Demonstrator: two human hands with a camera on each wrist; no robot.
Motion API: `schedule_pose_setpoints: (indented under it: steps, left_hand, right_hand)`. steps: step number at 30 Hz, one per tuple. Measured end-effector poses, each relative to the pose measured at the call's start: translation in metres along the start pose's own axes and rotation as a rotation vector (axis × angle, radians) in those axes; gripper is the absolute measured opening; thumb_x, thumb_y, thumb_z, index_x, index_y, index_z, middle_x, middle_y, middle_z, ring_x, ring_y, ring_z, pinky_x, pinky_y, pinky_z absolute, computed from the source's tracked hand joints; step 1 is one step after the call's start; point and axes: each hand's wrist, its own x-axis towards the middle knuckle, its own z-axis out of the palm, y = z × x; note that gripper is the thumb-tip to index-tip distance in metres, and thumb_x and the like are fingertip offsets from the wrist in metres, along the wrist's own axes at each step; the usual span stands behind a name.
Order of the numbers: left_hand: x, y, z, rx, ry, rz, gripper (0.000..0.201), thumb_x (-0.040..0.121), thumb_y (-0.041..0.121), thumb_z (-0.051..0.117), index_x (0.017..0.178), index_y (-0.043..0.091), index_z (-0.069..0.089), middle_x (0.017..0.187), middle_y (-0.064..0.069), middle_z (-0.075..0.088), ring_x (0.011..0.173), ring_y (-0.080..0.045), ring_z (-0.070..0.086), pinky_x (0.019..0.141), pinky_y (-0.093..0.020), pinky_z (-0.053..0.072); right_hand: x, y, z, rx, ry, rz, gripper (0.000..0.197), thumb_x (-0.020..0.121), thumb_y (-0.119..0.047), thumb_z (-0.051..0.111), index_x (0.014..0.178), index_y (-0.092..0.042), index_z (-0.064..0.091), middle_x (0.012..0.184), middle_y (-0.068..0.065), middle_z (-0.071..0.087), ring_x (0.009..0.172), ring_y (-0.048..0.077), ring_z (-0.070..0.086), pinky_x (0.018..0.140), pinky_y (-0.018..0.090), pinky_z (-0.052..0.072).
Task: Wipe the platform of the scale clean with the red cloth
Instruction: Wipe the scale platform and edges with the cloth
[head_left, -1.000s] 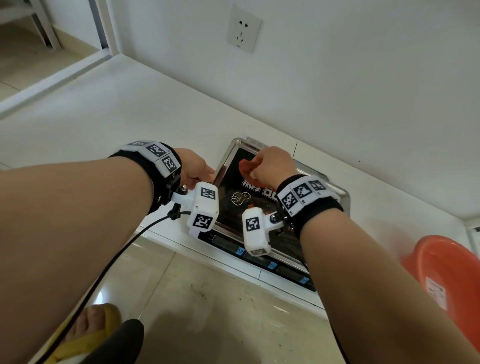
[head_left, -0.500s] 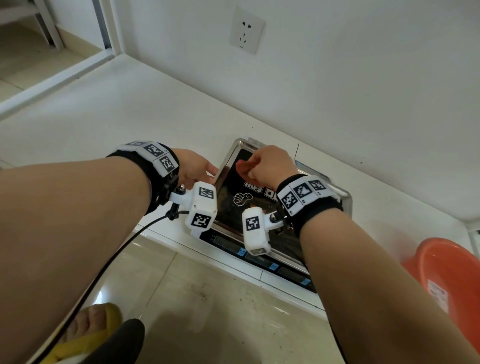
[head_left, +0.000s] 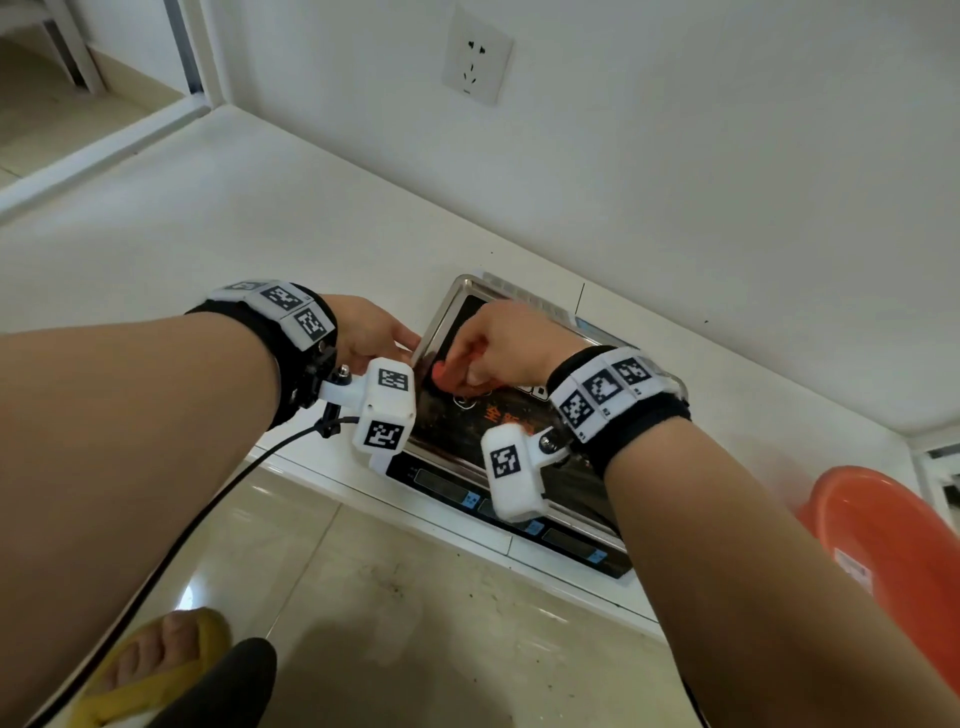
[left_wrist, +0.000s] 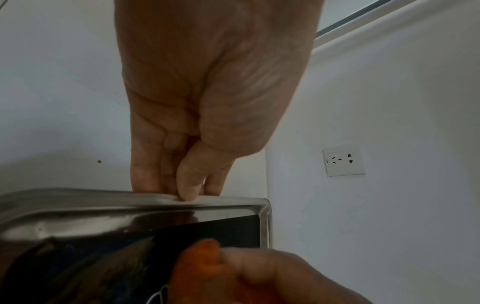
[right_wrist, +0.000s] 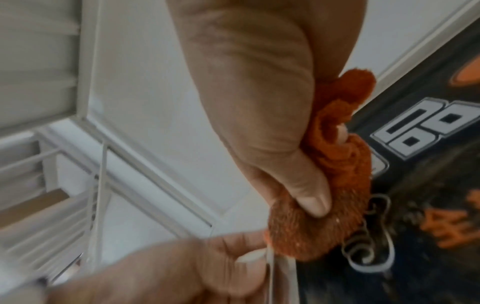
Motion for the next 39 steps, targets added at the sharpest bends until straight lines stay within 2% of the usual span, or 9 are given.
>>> schedule_pose_setpoints:
  steps: [3, 6, 12, 16, 23, 30, 34, 36, 39]
  left_hand:
    - [-0.002, 0.002, 0.003, 0.072, 0.066, 0.004, 0.035, 0.096, 0.006, 0.050, 0.131, 0.010, 0.056, 0.091, -0.004, 0.064, 0.077, -0.019, 0.060, 0.075, -0.031, 0.054]
    - [-0.001, 0.002, 0.002, 0.046, -0.038, -0.008, 0.028, 0.094, 0.000, 0.053, 0.113, 0.017, 0.065, 0.100, -0.010, 0.062, 0.093, -0.026, 0.053, 0.101, -0.043, 0.042]
    - [0.001, 0.004, 0.001, 0.186, 0.078, 0.012, 0.035, 0.095, 0.014, 0.055, 0.130, 0.011, 0.057, 0.091, 0.000, 0.061, 0.077, -0.016, 0.056, 0.075, -0.024, 0.046]
    - [0.001, 0.004, -0.001, 0.178, -0.037, -0.011, 0.042, 0.091, 0.006, 0.060, 0.129, 0.026, 0.057, 0.125, -0.017, 0.060, 0.099, -0.026, 0.050, 0.101, -0.041, 0.039]
    - [0.003, -0.005, -0.002, 0.058, -0.088, 0.006, 0.033, 0.094, -0.001, 0.053, 0.119, 0.018, 0.063, 0.130, -0.019, 0.059, 0.117, -0.033, 0.054, 0.112, -0.051, 0.034]
    - [0.009, -0.005, -0.001, 0.181, 0.068, 0.010, 0.039, 0.096, 0.017, 0.054, 0.134, 0.013, 0.053, 0.092, 0.003, 0.061, 0.079, -0.013, 0.059, 0.072, -0.025, 0.049]
    - [0.005, 0.003, 0.000, 0.310, 0.014, -0.012, 0.046, 0.091, 0.004, 0.059, 0.133, 0.020, 0.052, 0.114, -0.013, 0.062, 0.092, -0.024, 0.051, 0.076, -0.031, 0.042]
    - [0.004, 0.004, 0.001, 0.318, 0.023, -0.013, 0.048, 0.090, -0.002, 0.056, 0.133, 0.019, 0.051, 0.125, -0.016, 0.061, 0.093, -0.024, 0.049, 0.076, -0.032, 0.042]
    - [0.005, 0.003, 0.000, 0.234, 0.091, -0.006, 0.046, 0.094, 0.005, 0.052, 0.139, 0.010, 0.047, 0.097, -0.008, 0.063, 0.075, -0.021, 0.053, 0.071, -0.028, 0.044]
  right_hand:
    - [-0.001, 0.009, -0.008, -0.060, 0.107, 0.078, 0.026, 0.088, -0.011, 0.068, 0.110, -0.021, 0.075, 0.101, -0.006, 0.070, 0.099, 0.012, 0.063, 0.073, 0.019, 0.042]
    - [0.002, 0.002, 0.000, -0.070, 0.114, 0.069, 0.023, 0.089, -0.012, 0.063, 0.107, -0.015, 0.077, 0.106, 0.004, 0.075, 0.103, 0.021, 0.068, 0.091, 0.033, 0.054]
    - [0.007, -0.015, 0.023, 0.024, 0.114, -0.075, 0.019, 0.082, -0.013, 0.072, 0.094, -0.025, 0.081, 0.099, -0.006, 0.077, 0.097, 0.012, 0.069, 0.082, 0.022, 0.051]
    - [0.004, -0.022, 0.030, -0.052, 0.009, -0.149, 0.022, 0.080, -0.012, 0.074, 0.092, -0.029, 0.080, 0.096, -0.009, 0.075, 0.096, 0.012, 0.067, 0.089, 0.032, 0.056]
    - [-0.005, -0.013, 0.004, -0.055, -0.071, -0.094, 0.024, 0.081, -0.006, 0.073, 0.096, -0.024, 0.081, 0.093, -0.010, 0.075, 0.090, 0.009, 0.068, 0.080, 0.024, 0.054]
    - [-0.005, -0.025, 0.018, -0.110, 0.065, -0.091, 0.021, 0.086, -0.009, 0.063, 0.099, -0.019, 0.076, 0.101, -0.002, 0.073, 0.097, 0.017, 0.065, 0.076, 0.025, 0.046]
    - [-0.008, -0.041, 0.023, -0.185, -0.010, -0.180, 0.008, 0.086, -0.016, 0.068, 0.082, -0.023, 0.071, 0.069, -0.014, 0.056, 0.074, 0.011, 0.055, 0.060, 0.019, 0.036]
    - [-0.009, -0.045, 0.027, -0.209, -0.044, -0.212, 0.030, 0.086, -0.017, 0.070, 0.061, -0.027, 0.055, 0.060, -0.015, 0.047, 0.059, 0.005, 0.048, 0.052, 0.017, 0.031]
    - [-0.007, -0.045, 0.027, -0.229, -0.113, -0.191, 0.038, 0.087, -0.014, 0.071, 0.059, -0.030, 0.050, 0.062, -0.016, 0.047, 0.061, 0.005, 0.049, 0.055, 0.016, 0.033]
